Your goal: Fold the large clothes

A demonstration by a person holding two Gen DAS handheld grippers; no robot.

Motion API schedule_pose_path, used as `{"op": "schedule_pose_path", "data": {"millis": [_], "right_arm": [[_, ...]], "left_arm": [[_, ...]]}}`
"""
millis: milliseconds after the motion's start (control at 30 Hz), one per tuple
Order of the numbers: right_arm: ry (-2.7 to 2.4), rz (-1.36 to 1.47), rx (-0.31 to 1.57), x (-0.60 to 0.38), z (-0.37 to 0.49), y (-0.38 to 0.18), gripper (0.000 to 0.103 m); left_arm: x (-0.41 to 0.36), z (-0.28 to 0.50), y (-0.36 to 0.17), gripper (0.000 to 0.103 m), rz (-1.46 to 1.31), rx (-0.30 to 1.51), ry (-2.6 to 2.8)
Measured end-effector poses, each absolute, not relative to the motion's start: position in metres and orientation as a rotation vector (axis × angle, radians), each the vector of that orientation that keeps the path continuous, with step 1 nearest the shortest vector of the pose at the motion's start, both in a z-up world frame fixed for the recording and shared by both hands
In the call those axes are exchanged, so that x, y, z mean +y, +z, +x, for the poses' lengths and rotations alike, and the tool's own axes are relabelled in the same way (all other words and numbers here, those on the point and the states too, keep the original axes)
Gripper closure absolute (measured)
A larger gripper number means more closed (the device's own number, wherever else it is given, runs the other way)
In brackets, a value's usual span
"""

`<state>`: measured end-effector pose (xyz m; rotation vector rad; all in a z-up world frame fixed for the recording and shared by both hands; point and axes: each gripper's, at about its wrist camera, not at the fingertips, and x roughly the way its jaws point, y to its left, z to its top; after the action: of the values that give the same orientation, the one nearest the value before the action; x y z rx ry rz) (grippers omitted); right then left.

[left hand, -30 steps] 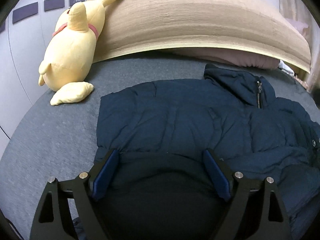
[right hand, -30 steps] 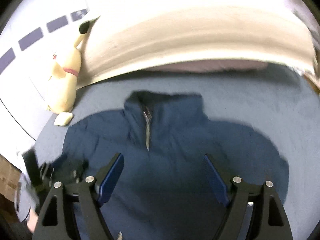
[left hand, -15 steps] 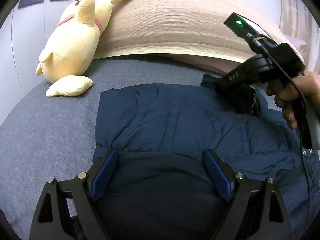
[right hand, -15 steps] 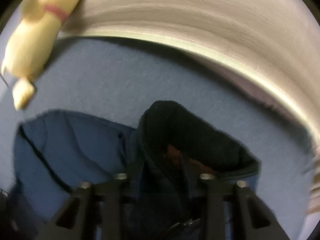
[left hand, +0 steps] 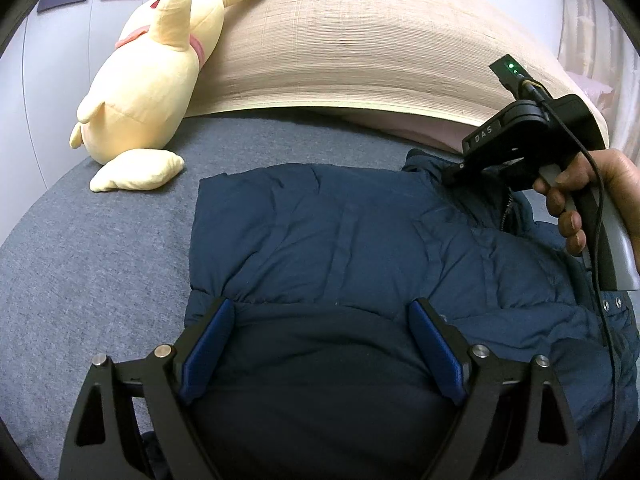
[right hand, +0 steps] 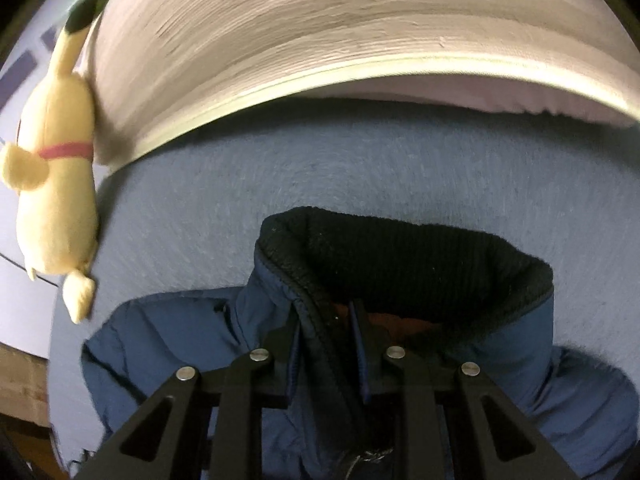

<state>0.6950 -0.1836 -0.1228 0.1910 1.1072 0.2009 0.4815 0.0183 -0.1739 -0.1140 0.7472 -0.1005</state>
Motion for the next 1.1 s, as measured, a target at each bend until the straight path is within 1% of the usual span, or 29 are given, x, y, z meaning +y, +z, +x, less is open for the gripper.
{"op": "schedule_pose_path", "data": {"millis": [100, 133, 167, 200, 233, 267, 300, 333, 400, 467, 567, 733, 833, 867, 900, 933, 967, 1100], "right_arm": [[0.196, 0.209, 1.112, -0.185, 0.697, -0.122, 0.079], [0.191, 0.204, 1.111, -0.183, 0.695, -0.119, 0.078], [0.192, 0.197, 1.101, -0.181, 0.693, -0.115, 0.073], [0.195, 0.190, 1.094, -0.179, 0.690, -0.112, 0.071], [0.198, 0.180, 1.082, -0.180, 0.685, -0.106, 0.063], [0.201, 0.171, 1.069, -0.179, 0.681, -0.100, 0.046], [0.205, 0.162, 1.045, -0.179, 0.677, -0.095, 0.041], [0.198, 0.153, 0.996, -0.181, 0.670, -0.083, 0.036], [0.183, 0.155, 0.933, -0.191, 0.661, -0.066, 0.033], [0.120, 0.117, 0.911, -0.201, 0.655, -0.058, 0.029], [0.062, 0.130, 0.972, -0.221, 0.649, -0.068, 0.029], [0.071, 0.314, 1.055, -0.251, 0.644, -0.099, 0.029], [0.092, 0.358, 1.087, -0.246, 0.651, -0.111, 0.029], [0.086, 0.347, 1.115, -0.244, 0.654, -0.116, 0.035], [0.075, 0.329, 1.120, -0.239, 0.658, -0.119, 0.045], [0.075, 0.301, 1.121, -0.234, 0.660, -0.120, 0.066], [0.074, 0.294, 1.124, -0.230, 0.662, -0.122, 0.072], [0.028, 0.241, 1.094, -0.219, 0.661, -0.118, 0.071]], "left_arm": [[0.018, 0.482, -0.174, 0.014, -0.115, 0.747, -0.100], [0.018, 0.482, -0.174, 0.013, -0.116, 0.748, -0.100], [0.018, 0.482, -0.174, 0.013, -0.117, 0.748, -0.098], [0.018, 0.482, -0.174, 0.013, -0.117, 0.749, -0.099], [0.018, 0.482, -0.175, 0.013, -0.118, 0.749, -0.099], [0.018, 0.482, -0.175, 0.013, -0.118, 0.749, -0.099], [0.018, 0.482, -0.175, 0.013, -0.118, 0.749, -0.099], [0.018, 0.482, -0.175, 0.013, -0.118, 0.749, -0.098], [0.018, 0.482, -0.174, 0.013, -0.119, 0.749, -0.099], [0.018, 0.482, -0.175, 0.012, -0.120, 0.749, -0.099], [0.018, 0.482, -0.175, 0.012, -0.121, 0.749, -0.100], [0.017, 0.482, -0.175, 0.012, -0.121, 0.750, -0.099], [0.018, 0.482, -0.175, 0.011, -0.123, 0.750, -0.098], [0.018, 0.482, -0.175, 0.011, -0.123, 0.750, -0.097], [0.018, 0.482, -0.175, 0.011, -0.122, 0.751, -0.097], [0.018, 0.482, -0.175, 0.011, -0.122, 0.751, -0.099], [0.018, 0.482, -0.175, 0.011, -0.123, 0.751, -0.098], [0.017, 0.482, -0.175, 0.011, -0.126, 0.751, -0.101]]}}
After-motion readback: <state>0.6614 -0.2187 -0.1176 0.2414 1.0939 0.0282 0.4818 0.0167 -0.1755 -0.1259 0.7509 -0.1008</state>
